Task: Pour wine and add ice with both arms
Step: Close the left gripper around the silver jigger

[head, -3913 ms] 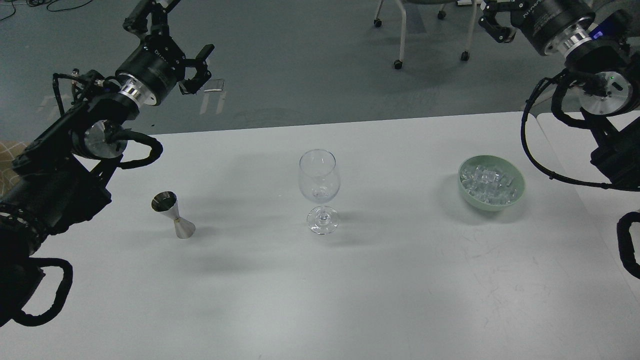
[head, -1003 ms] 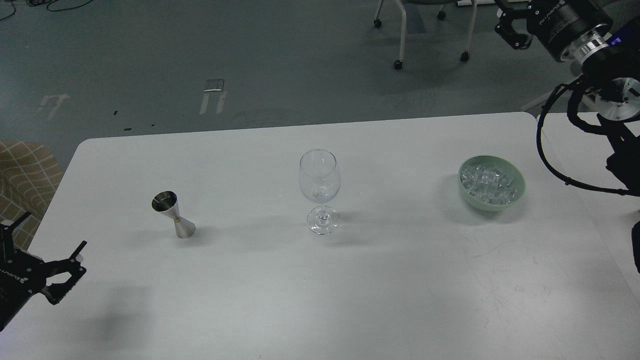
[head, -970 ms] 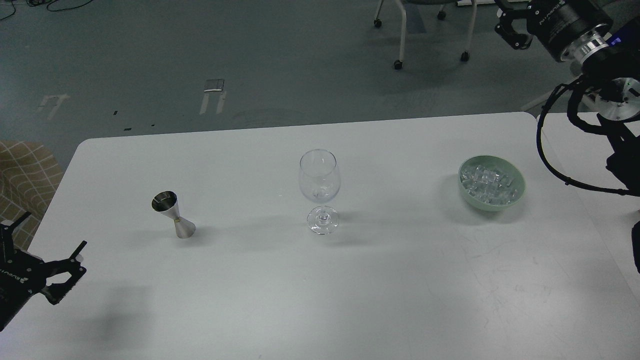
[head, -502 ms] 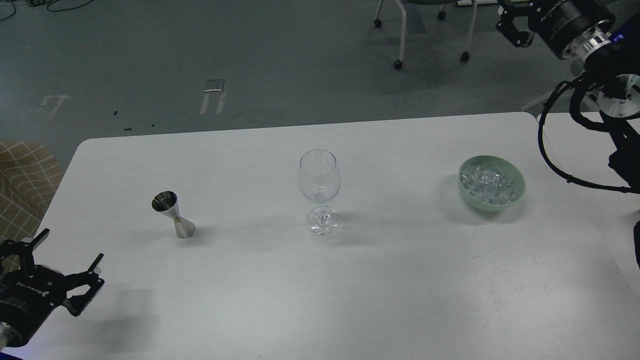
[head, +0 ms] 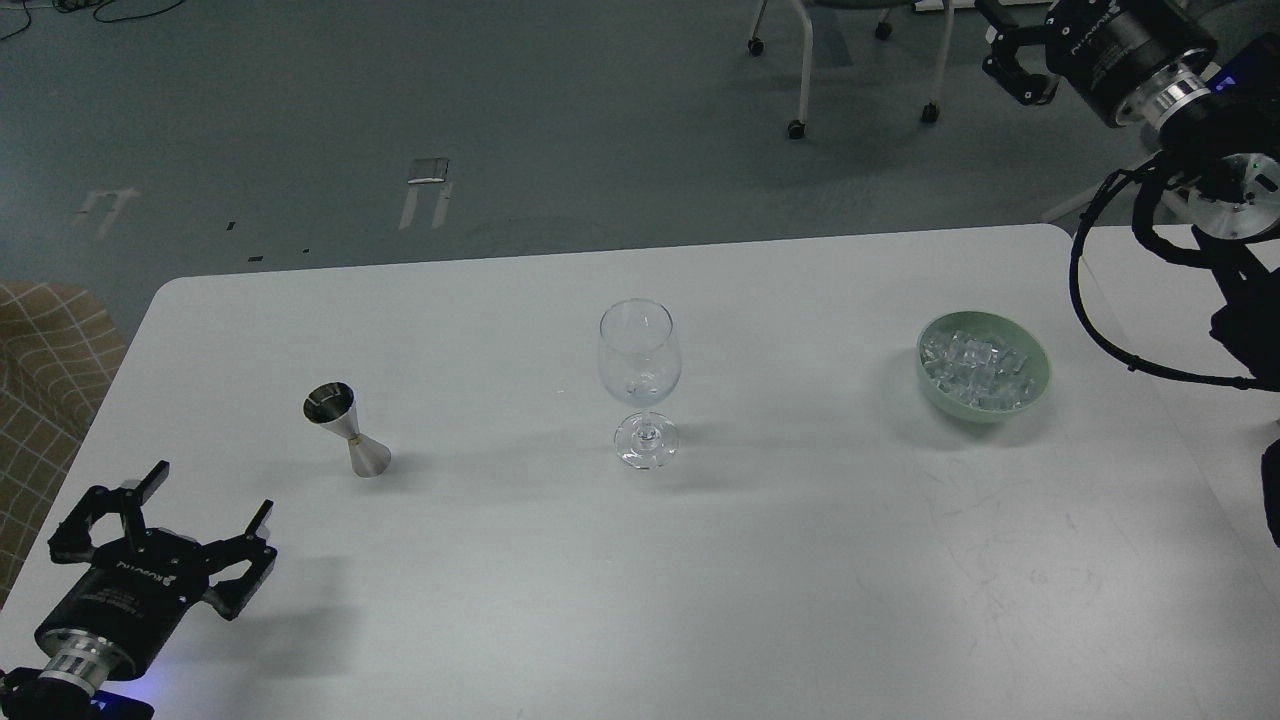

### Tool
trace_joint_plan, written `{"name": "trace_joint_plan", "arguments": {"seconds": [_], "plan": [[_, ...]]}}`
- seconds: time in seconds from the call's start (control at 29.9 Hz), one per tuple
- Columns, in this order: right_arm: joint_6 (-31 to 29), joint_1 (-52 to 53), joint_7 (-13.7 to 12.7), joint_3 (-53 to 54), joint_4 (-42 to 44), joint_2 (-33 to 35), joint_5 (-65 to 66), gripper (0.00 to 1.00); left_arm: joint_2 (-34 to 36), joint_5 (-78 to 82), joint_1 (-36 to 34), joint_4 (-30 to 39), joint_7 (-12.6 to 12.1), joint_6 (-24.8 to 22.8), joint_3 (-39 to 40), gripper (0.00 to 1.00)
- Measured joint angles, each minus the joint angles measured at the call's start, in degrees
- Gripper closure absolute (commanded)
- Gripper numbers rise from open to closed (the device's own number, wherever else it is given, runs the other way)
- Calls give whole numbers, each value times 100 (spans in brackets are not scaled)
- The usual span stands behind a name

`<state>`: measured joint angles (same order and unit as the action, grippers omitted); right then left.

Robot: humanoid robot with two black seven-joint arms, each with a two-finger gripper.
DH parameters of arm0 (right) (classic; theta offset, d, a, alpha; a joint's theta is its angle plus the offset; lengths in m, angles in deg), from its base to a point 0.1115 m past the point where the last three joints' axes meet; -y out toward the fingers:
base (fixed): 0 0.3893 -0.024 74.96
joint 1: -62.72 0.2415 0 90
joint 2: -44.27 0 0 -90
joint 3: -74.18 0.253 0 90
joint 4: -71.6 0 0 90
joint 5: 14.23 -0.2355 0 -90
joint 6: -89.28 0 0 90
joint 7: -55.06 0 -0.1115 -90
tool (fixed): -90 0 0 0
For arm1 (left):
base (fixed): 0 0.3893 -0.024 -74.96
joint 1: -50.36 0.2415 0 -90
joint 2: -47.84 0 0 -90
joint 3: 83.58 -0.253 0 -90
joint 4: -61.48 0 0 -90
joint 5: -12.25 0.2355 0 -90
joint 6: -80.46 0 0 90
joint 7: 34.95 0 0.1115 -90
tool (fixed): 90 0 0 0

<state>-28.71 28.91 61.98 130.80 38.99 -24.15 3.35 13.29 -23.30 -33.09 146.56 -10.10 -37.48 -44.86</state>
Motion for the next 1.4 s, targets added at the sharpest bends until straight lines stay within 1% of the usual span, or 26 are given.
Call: {"name": "trace_joint_plan", "arguments": {"seconds": [0.1, 0.3, 0.47, 0.54, 0.67, 0.87, 1.2, 1.4], "plan": [[0, -15, -6, -1, 0, 0, 0, 0, -208, 0, -246, -109, -124, 145, -28, 2], [0, -29, -14, -2, 0, 16, 0, 0, -542, -2, -659, -377, -346, 578, -49, 2], [0, -29, -16, -2, 0, 31, 0, 0, -858, 70, -875, -742, -857, 656, 82, 2], [0, -29, -17, -2, 0, 36, 0, 0, -901, 73, -901, -800, -992, 680, 166, 2], [0, -36, -26, -2, 0, 37, 0, 0, -956, 81, -923, -817, -1084, 789, 219, 1], [0, -38, -145, -2, 0, 38, 0, 0, -1141, 84, -991, -808, -1216, 805, 241, 1], [0, -38, -156, -2, 7, 8, 0, 0, -1354, 21, -1107, -866, -1228, 863, 242, 1], [0, -38, -156, -2, 2, 0, 0, 0, -1634, 32, -1347, -1275, -1233, 1010, 244, 1]]}}
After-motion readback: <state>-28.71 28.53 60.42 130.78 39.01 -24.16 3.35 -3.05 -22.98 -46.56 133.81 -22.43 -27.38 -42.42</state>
